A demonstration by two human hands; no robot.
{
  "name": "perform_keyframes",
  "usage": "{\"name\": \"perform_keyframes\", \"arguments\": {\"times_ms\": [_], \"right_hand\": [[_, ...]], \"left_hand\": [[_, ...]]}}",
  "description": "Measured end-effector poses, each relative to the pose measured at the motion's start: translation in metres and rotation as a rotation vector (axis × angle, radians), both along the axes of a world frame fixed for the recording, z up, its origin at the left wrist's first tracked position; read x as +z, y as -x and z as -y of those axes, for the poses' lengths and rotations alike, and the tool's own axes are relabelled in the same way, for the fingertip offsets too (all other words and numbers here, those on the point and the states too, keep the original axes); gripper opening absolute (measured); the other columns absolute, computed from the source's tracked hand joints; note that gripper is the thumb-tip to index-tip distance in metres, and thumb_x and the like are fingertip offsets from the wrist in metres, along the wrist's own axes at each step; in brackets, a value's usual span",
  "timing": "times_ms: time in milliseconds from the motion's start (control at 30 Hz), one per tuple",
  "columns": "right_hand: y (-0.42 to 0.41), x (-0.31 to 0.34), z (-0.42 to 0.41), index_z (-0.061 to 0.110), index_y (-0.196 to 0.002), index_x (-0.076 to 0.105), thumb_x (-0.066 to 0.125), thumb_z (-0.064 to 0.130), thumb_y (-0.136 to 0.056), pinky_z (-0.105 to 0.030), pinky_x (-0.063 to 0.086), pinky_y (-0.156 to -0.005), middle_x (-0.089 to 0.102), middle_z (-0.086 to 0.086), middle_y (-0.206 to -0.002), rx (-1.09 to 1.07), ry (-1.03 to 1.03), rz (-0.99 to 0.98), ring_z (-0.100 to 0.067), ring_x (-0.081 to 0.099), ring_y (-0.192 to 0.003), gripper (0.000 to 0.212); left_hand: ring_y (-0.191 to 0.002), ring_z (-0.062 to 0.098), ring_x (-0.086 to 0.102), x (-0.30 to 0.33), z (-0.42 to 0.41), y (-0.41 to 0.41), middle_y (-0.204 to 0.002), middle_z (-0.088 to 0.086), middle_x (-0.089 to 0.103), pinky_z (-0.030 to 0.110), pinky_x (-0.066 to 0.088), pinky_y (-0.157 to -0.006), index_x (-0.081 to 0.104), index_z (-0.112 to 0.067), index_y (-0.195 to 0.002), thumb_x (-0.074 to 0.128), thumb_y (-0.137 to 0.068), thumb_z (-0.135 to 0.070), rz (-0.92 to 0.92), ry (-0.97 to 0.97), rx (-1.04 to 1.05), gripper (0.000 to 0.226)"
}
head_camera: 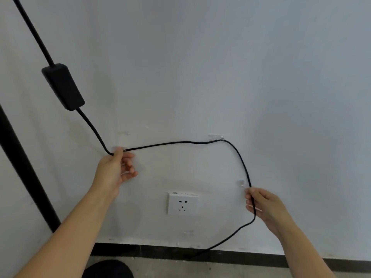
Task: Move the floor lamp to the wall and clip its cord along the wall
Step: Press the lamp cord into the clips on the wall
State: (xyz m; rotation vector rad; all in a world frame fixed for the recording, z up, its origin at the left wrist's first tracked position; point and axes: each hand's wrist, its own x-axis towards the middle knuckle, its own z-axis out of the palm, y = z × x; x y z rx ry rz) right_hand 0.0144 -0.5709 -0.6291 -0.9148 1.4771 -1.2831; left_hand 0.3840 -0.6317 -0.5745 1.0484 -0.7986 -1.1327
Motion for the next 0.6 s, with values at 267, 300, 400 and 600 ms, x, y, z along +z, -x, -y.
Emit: {"name": "perform_keyframes", "arguments": {"times_ms": [267,300,400,600], "right_hand": [[-0.016,-0.018,0.001,0.005,-0.090,0.069,0.049,0.016,-0.096,-0.033,0.057,-0.071,0.069,-0.009,-0.081,-0.013,-0.004,-0.023,-0.022,0.066,-0.072,0.023],[-0.019,-0.019,0.001,0.006,-0.088,0.069,0.049,0.016,-0.096,-0.032,0.057,-0.068,0.070,-0.009,-0.081,-0.021,-0.004,-0.021,-0.021,0.069,-0.071,0.024],[-0.030,-0.022,0.003,0.006,-0.086,0.069,0.047,0.017,-0.097,-0.031,0.058,-0.065,0.072,-0.010,-0.081,-0.028,0.015,-0.010,-0.020,0.072,-0.068,0.026],[-0.041,-0.018,0.002,0.004,-0.090,0.066,0.043,0.017,-0.099,-0.031,0.058,-0.065,0.071,-0.012,-0.083,0.008,0.036,0.012,-0.023,0.072,-0.074,0.027]], "left_hand": [[-0.033,0.011,0.046,0.003,0.003,-0.004,-0.040,-0.005,0.050,0.021,0.051,-0.042,0.058,-0.013,-0.068,0.048,-0.091,-0.032,-0.076,-0.096,-0.039,0.032],[-0.033,0.010,0.046,0.003,0.003,-0.003,-0.039,-0.005,0.049,0.021,0.051,-0.042,0.058,-0.012,-0.069,0.048,-0.091,-0.032,-0.081,-0.098,-0.042,0.032],[-0.033,0.009,0.046,0.003,0.004,-0.001,-0.039,-0.006,0.049,0.021,0.051,-0.042,0.058,-0.012,-0.071,0.046,-0.093,-0.032,-0.086,-0.088,-0.037,0.033],[-0.034,0.010,0.046,0.001,0.005,-0.001,-0.040,-0.006,0.050,0.021,0.051,-0.042,0.058,-0.011,-0.071,0.045,-0.094,-0.032,-0.106,-0.069,-0.032,0.034]]}}
